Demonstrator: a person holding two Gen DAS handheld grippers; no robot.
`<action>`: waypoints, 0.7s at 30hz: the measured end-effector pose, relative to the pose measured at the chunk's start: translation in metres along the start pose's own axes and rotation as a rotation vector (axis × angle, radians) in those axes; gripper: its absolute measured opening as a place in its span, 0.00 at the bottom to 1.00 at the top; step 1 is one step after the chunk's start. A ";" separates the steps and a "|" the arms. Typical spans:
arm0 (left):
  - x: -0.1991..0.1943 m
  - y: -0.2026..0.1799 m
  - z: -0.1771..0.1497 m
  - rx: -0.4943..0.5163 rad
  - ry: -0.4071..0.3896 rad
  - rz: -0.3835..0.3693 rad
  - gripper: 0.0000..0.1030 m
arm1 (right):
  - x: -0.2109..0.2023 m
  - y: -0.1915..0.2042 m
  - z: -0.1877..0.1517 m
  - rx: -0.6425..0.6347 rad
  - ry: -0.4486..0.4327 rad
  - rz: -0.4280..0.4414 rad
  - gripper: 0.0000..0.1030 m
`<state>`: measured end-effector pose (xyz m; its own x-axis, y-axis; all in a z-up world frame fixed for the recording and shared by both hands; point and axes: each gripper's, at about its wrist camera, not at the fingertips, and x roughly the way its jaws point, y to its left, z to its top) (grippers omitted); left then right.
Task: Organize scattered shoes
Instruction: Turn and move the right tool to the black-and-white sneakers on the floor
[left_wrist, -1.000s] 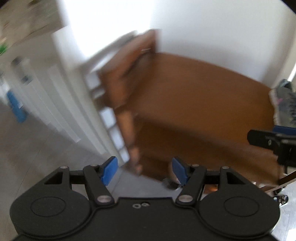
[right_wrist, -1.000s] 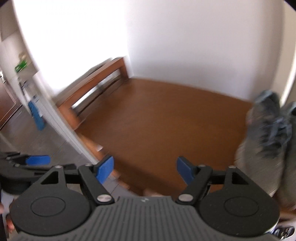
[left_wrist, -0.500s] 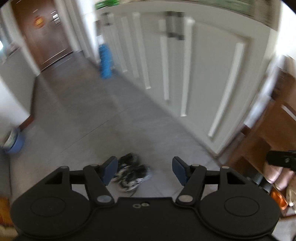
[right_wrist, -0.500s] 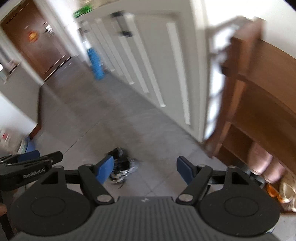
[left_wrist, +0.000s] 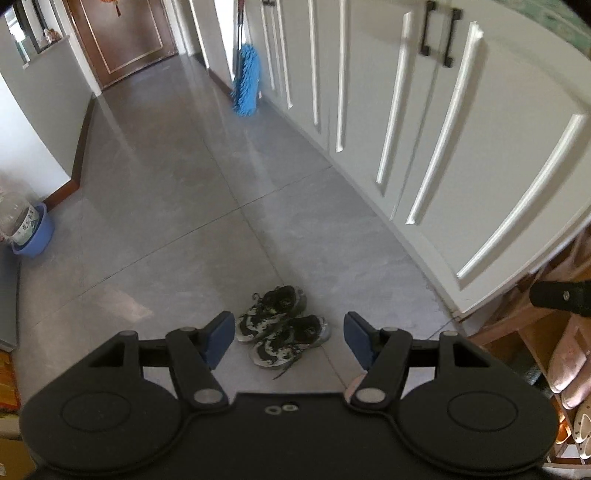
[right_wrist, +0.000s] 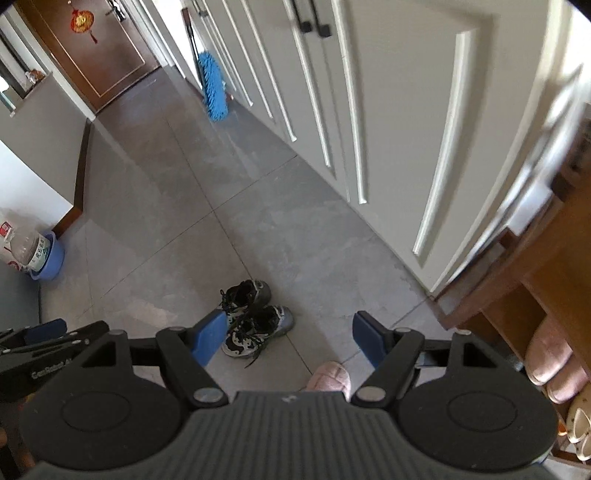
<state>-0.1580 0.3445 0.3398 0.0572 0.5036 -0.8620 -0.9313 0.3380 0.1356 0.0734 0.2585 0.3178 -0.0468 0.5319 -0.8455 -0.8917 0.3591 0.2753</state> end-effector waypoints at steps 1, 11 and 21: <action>0.003 0.005 0.007 0.011 -0.002 0.007 0.63 | 0.003 0.004 0.011 -0.007 -0.006 0.005 0.76; 0.013 0.043 0.081 -0.032 -0.033 0.049 0.63 | 0.036 0.053 0.125 -0.135 -0.091 0.054 0.76; 0.061 0.076 0.122 0.207 -0.048 -0.106 0.63 | 0.055 0.065 0.113 0.145 -0.095 -0.127 0.76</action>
<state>-0.1817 0.4983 0.3568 0.1725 0.4916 -0.8535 -0.8258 0.5445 0.1467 0.0637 0.3977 0.3404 0.1110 0.5429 -0.8324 -0.8131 0.5312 0.2380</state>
